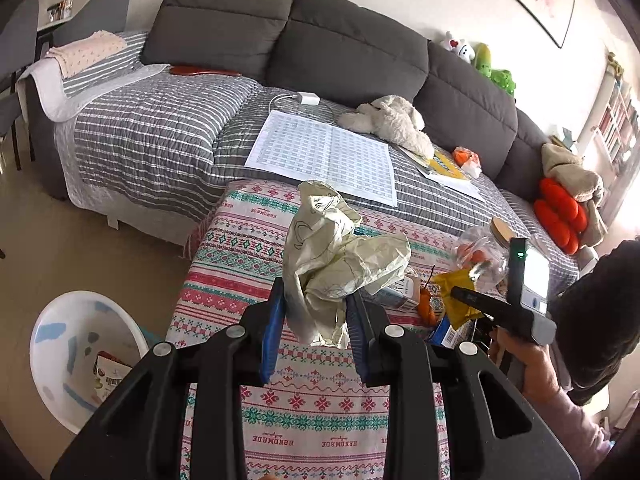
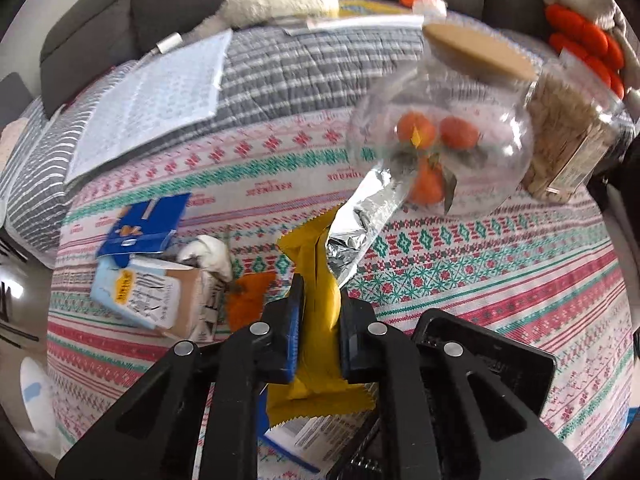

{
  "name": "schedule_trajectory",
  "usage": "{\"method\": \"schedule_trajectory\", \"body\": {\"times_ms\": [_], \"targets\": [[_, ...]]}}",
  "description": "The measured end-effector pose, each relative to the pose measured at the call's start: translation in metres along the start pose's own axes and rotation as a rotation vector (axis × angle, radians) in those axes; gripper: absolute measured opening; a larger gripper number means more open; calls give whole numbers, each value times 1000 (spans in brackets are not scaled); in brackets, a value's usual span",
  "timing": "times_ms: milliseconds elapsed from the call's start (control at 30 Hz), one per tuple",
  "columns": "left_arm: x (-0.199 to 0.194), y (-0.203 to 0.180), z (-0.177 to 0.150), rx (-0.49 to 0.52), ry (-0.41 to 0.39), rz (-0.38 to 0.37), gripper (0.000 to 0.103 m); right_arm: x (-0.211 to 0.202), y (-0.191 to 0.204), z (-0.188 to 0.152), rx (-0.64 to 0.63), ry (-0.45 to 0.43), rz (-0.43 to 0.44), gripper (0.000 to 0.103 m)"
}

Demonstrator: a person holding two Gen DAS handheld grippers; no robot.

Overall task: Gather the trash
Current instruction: 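Grasp the yellow foil wrapper with the right tool while the left tool holds the bag, then carry the bag and wrapper over the white bin and open both tools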

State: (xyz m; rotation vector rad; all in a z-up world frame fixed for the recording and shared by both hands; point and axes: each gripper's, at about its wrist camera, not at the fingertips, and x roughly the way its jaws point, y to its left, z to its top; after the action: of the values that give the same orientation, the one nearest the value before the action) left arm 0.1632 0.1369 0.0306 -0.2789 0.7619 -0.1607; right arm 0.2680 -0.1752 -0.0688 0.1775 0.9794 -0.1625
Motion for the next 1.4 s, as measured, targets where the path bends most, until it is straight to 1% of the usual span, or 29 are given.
{"method": "schedule_trajectory", "body": {"times_ms": [167, 367, 467, 600, 700, 867, 1000, 1100, 1233, 1300, 1400], "targets": [[-3, 3, -1, -11, -1, 3, 30, -26, -1, 2, 9, -66, 44, 14], [-11, 7, -1, -21, -19, 3, 30, -55, 12, 2, -9, -128, 92, 14], [-16, 13, -1, -34, -30, 12, 30, -69, 25, 0, -30, -163, 120, 14], [-27, 28, 1, -62, -49, 29, 30, -87, 52, -8, -70, -191, 168, 14], [-36, 40, 3, -87, -64, 45, 30, -96, 80, -15, -109, -202, 215, 15], [-55, 71, 4, -136, -101, 104, 30, -106, 127, -26, -163, -196, 303, 15], [-83, 103, 5, -165, -165, 200, 30, -109, 180, -45, -229, -181, 390, 16], [-104, 131, 3, -202, -196, 264, 30, -108, 228, -68, -298, -160, 450, 17], [-128, 172, -2, -277, -211, 324, 30, -104, 286, -101, -396, -128, 503, 18], [-137, 189, -6, -311, -215, 348, 30, -102, 311, -117, -433, -107, 524, 21], [-148, 211, -10, -350, -220, 361, 30, -100, 339, -137, -475, -86, 544, 26]]}}
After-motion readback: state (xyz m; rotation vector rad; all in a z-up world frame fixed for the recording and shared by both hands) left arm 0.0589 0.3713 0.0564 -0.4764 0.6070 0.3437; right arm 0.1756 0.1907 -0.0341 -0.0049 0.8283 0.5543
